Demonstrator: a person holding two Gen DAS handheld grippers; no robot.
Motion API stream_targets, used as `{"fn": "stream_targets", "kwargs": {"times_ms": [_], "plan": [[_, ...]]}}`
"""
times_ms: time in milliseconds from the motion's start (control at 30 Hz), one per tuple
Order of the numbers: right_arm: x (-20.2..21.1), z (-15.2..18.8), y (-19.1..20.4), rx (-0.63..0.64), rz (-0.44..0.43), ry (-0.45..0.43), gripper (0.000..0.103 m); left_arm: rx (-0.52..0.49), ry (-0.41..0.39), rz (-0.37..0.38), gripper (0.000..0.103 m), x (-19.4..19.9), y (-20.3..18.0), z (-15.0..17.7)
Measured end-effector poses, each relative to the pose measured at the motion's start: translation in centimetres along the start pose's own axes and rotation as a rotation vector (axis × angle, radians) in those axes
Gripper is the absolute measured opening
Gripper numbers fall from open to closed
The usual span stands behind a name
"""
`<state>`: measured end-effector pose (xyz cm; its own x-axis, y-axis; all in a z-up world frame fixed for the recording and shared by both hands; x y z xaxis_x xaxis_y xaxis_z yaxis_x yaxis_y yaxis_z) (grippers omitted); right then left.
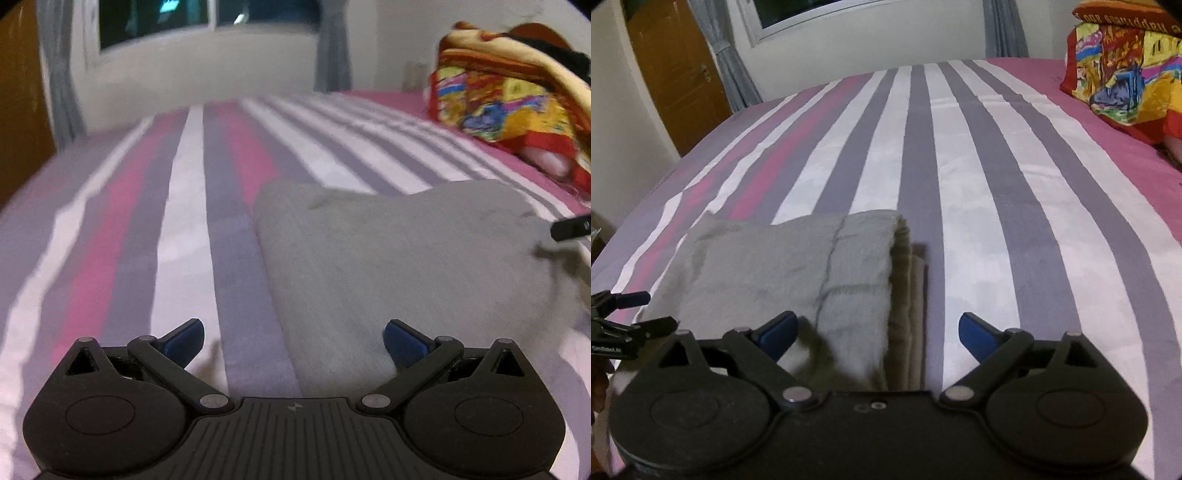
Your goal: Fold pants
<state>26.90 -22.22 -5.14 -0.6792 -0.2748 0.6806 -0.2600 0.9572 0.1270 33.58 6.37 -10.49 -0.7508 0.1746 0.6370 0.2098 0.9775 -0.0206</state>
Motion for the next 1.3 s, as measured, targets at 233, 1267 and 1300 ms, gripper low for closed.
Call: {"fn": "stream_targets", "kwargs": {"times_ms": [233,1267,1300], "plan": [[0.1,4.1,-1.8,-0.028,-0.093,0.081,0.097,0.155,0.060,0.164,0.103,1.4,2.6,2.4],[-9.5,-2.7,-7.3,-0.308,-0.878,0.060,0.048,0.562,-0.013,0.921,0.028,-7.8,10.1,-2.9],[-9.7,-3.9,-6.9,-0.294,-0.885,0.046,0.048,0.564,-0.034,0.916,0.028,-7.8,10.7,-4.1]]}}
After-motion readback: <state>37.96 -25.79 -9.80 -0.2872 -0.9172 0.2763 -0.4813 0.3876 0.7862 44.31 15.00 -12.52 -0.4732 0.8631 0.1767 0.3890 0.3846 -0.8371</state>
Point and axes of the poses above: each gripper's, at about its wrist camera, not at the fingertips, and x roughly against the way its jaws point, y to its left, z to its underside, the point moved 2 cm from there along -x, roughly the way its jaws point, and after that the axes turned 5 degrees about x, right-handed, at the moved point
